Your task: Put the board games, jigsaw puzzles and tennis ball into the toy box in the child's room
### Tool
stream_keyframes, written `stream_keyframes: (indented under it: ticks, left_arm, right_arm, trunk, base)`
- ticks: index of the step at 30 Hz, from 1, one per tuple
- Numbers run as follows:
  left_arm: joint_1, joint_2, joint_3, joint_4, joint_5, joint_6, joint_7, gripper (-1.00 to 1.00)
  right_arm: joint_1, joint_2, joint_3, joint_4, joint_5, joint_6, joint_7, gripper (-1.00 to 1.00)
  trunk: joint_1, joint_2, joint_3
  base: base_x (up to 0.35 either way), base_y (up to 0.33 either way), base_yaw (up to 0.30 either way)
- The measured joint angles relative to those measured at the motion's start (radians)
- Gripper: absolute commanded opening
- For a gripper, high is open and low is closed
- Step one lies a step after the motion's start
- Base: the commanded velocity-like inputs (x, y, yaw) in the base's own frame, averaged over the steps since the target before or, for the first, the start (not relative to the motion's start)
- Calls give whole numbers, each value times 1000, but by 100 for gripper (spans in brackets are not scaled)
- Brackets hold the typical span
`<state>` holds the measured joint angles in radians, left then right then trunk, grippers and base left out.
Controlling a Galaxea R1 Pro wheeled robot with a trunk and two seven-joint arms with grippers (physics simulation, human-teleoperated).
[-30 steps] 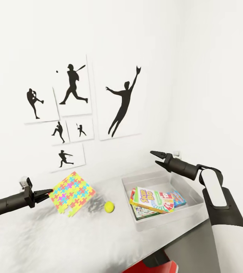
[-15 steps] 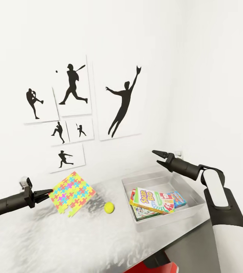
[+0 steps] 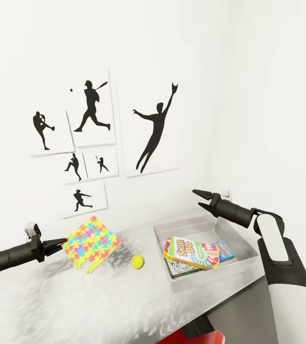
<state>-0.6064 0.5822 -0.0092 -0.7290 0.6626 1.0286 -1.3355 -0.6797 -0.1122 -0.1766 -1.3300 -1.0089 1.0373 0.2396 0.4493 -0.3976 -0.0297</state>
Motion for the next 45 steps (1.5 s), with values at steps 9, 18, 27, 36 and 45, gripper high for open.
stream_keyframes:
  ticks: [9,18,27,36,45]
  left_arm:
    - [-25,-62,-4,-5,6,7,74,-100]
    - [-318,-322,-6,86,15,17,378,-100]
    - [-477,-602,5,210,22,4,833,-100]
    - [-484,-725,20,291,21,-83,1080,-100]
    - [-485,-757,20,363,27,-166,1130,-100]
  right_arm:
    - [1,-1,-8,-1,-3,5,3,100]
    - [-1,-35,-95,1,-4,5,2,100]
    - [-14,-141,-123,12,-10,6,1,100]
    - [-14,-156,-176,5,-15,6,2,100]
    - [-13,-158,-185,1,-22,6,4,100]
  trunk:
    - [0,0,0]
    - [0,0,0]
    - [0,0,0]
    - [0,0,0]
    - [0,0,0]
  base:
    - [0,0,0]
    - [0,0,0]
    - [0,0,0]
    - [0,0,0]
    - [0,0,0]
